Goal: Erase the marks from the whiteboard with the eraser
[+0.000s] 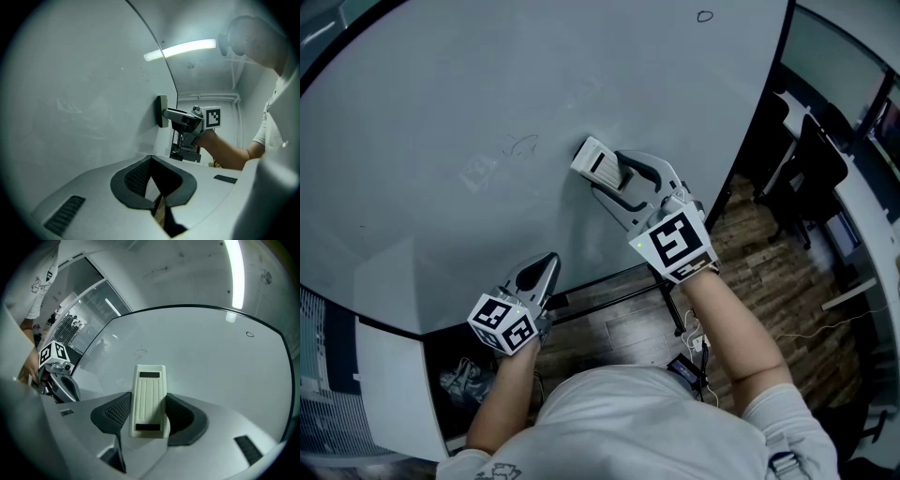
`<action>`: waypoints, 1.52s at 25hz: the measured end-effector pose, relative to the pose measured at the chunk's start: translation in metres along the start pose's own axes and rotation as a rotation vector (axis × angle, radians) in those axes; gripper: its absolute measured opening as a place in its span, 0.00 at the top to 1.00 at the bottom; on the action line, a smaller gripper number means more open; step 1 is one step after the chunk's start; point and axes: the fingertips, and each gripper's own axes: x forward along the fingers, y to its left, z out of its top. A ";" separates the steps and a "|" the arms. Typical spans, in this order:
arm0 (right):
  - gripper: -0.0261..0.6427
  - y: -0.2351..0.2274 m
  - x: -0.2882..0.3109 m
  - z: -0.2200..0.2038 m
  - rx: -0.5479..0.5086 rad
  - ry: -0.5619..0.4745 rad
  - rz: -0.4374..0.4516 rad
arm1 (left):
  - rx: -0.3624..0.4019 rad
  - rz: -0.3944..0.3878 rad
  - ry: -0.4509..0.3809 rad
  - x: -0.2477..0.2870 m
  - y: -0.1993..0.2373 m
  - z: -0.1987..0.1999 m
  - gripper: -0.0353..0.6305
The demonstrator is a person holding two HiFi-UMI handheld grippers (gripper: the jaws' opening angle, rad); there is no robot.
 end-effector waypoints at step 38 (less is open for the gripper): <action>0.60 0.080 0.029 -0.029 -0.064 0.062 0.142 | 0.006 0.031 -0.002 -0.004 0.017 0.004 0.94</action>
